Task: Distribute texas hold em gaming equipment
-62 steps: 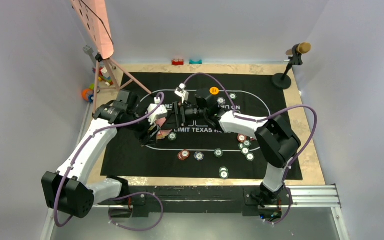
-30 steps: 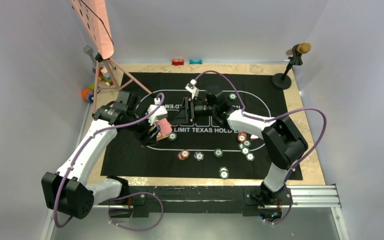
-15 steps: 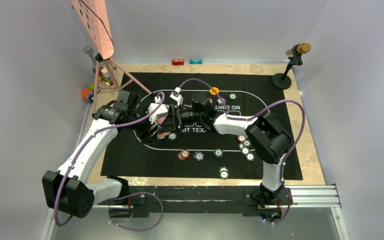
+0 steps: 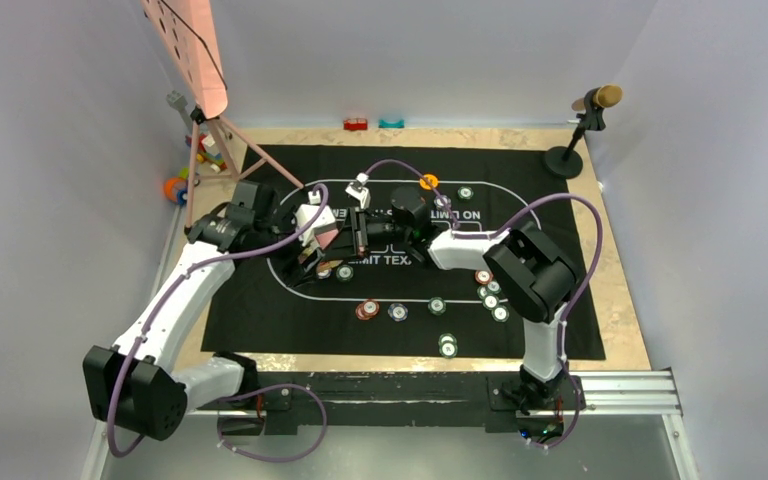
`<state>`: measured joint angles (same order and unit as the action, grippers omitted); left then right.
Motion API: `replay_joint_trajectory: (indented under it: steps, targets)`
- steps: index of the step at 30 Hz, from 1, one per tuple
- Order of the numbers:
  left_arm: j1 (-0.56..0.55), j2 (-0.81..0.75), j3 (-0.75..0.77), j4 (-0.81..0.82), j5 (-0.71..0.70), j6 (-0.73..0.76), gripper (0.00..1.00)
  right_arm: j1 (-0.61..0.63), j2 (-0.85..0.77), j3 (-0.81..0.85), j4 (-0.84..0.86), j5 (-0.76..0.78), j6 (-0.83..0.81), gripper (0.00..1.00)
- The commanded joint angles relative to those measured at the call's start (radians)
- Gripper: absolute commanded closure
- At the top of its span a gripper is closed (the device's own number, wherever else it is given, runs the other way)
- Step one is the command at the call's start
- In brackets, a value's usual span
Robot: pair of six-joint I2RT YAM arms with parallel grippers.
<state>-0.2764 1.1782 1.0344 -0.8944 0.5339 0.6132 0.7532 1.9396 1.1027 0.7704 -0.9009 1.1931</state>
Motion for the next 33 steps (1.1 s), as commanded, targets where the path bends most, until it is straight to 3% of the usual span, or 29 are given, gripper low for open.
replay_joint_trajectory:
  steps: [1, 2, 3, 4, 9, 25, 28, 33]
  targets:
    - [-0.001, -0.053, -0.023, 0.05, -0.002, -0.003, 0.18, -0.023, -0.028, -0.021, 0.109, -0.018, 0.03, 0.89]
    - [-0.001, -0.061, -0.029, 0.052, -0.006, 0.0, 0.18, -0.024, -0.029, -0.024, 0.107, -0.017, 0.026, 0.89]
    - [-0.001, -0.067, -0.033, 0.053, -0.008, 0.002, 0.09, -0.026, -0.033, -0.026, 0.099, -0.019, 0.022, 0.89]
    - [-0.001, -0.075, -0.036, 0.051, -0.005, 0.007, 0.07, -0.026, -0.035, -0.025, 0.087, -0.019, 0.013, 0.89]
    - [-0.001, -0.091, -0.053, 0.03, 0.029, 0.059, 0.06, -0.028, -0.045, -0.015, 0.05, -0.013, -0.014, 0.88]
    - [-0.001, -0.045, -0.076, 0.056, 0.035, 0.133, 0.29, -0.028, -0.077, -0.021, 0.0, -0.005, -0.052, 0.83]
    - [-0.001, -0.043, -0.074, 0.051, 0.044, 0.133, 0.36, -0.028, -0.074, -0.022, 0.0, -0.007, -0.05, 0.74]
    - [-0.001, -0.049, -0.075, 0.057, 0.05, 0.113, 0.49, -0.028, -0.087, -0.023, -0.016, -0.007, -0.063, 0.49]
